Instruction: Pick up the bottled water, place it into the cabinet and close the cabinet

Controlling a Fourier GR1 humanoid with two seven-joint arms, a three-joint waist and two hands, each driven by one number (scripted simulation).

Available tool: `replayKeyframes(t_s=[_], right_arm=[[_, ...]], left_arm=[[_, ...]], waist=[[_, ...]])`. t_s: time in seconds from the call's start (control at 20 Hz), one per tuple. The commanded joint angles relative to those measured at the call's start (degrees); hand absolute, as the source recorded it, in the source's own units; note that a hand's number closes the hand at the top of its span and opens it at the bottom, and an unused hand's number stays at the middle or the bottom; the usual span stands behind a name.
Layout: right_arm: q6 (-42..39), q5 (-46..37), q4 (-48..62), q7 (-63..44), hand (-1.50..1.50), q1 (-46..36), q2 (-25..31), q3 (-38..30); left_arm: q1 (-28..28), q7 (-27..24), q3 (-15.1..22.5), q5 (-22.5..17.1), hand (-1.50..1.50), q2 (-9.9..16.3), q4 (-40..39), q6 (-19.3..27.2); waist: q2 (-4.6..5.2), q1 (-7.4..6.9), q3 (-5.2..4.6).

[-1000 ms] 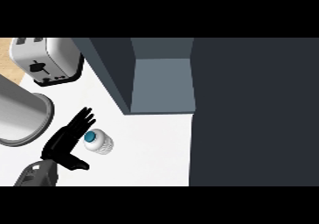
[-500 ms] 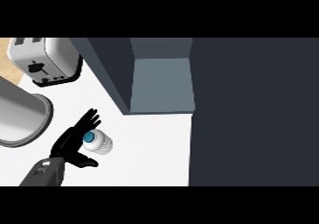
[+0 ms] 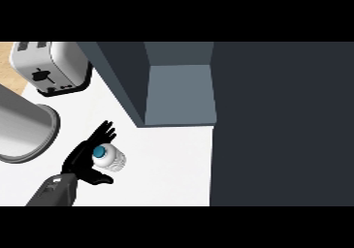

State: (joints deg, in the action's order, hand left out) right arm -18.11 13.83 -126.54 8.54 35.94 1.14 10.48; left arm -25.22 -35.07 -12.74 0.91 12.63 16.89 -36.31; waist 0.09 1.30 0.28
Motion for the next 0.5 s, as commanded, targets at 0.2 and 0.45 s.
replayKeyframes(t_s=[0.2,0.45], right_arm=[[-0.48,-2.36,0.89,1.77,-1.50,2.33,-0.62,2.92],[0.64,-1.92,4.09,1.26,-1.50,-1.96,-1.00,1.50]], left_arm=[[-2.37,-0.34,-0.58,-2.11,-1.50,-4.03,-3.45,-7.85],[-0.98,-0.92,0.99,-1.51,-1.50,-5.34,-2.64,-9.97]], waist=[[0.35,0.87,-0.49],[0.51,0.30,-0.48]])
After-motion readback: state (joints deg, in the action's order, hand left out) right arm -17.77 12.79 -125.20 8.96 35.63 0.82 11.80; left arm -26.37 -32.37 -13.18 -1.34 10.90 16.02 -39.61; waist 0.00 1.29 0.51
